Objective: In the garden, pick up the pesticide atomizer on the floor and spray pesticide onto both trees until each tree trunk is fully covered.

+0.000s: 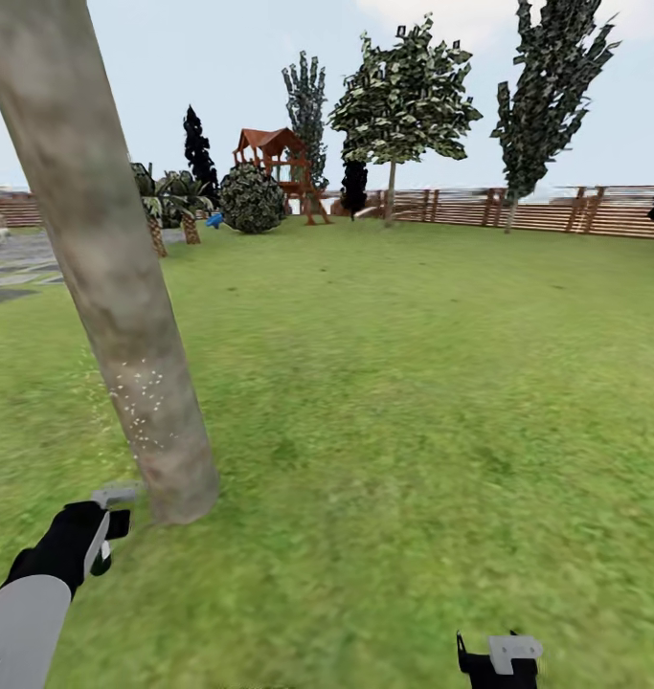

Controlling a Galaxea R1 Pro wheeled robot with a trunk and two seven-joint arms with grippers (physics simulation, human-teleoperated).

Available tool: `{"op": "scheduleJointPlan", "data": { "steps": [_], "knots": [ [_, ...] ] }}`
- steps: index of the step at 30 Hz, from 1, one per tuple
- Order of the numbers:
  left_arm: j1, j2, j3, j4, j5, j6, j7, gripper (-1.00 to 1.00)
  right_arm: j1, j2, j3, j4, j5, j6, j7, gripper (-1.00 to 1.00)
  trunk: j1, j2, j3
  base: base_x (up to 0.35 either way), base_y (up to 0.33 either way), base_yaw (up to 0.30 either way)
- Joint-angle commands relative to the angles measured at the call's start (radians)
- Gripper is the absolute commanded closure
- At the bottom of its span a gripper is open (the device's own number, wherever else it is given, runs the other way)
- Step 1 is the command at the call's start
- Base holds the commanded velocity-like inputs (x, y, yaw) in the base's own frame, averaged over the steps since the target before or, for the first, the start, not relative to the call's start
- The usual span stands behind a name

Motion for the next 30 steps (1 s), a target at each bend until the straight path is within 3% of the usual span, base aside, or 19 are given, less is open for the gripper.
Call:
{"op": "scheduleJointPlan", "data": {
  "steps": [1, 3, 7, 12, 14, 30],
  "knots": [
    [0.0, -0.001, 0.001, 0.003, -0.001, 0.009, -0.002, 1.0, 0.0, 0.0, 0.0, 0.0, 0.0, 0.0, 0.0, -1.0, 0.0, 0.0, 0.0, 0.0, 0.0, 0.278],
    [0.0, 0.0, 0.0, 0.007, 0.002, 0.016, -0.01, 1.0, 0.0, 0.0, 0.0, 0.0, 0.0, 0.0, 0.0, -1.0, 0.0, 0.0, 0.0, 0.0, 0.0, 0.278],
    [-0.001, -0.003, -0.002, 0.006, -0.001, 0.061, -0.124, 1.0, 0.0, 0.0, 0.0, 0.0, 0.0, 0.0, -0.001, -1.0, 0.0, 0.0, 0.0, 0.0, 0.0, 0.23],
    [-0.001, -0.007, -0.107, 0.003, -0.003, 0.068, -0.141, 1.0, 0.0, 0.0, 0.0, 0.0, -0.001, 0.0, -0.001, -1.0, 0.0, 0.0, 0.0, 0.005, -0.041, 0.028],
    [-0.001, -0.01, -0.127, 0.006, -0.003, 0.068, -0.139, 1.0, 0.0, 0.0, 0.0, 0.0, -0.001, 0.0, -0.001, -1.0, 0.0, 0.0, 0.0, 0.057, -0.214, 0.003],
    [-0.001, -0.013, -0.129, 0.005, 0.002, 0.073, -0.14, 1.0, 0.0, 0.0, -0.001, -0.001, -0.001, 0.0, -0.001, -1.0, 0.0, 0.0, 0.0, 0.114, -0.26, 0.0]
  ]
}}
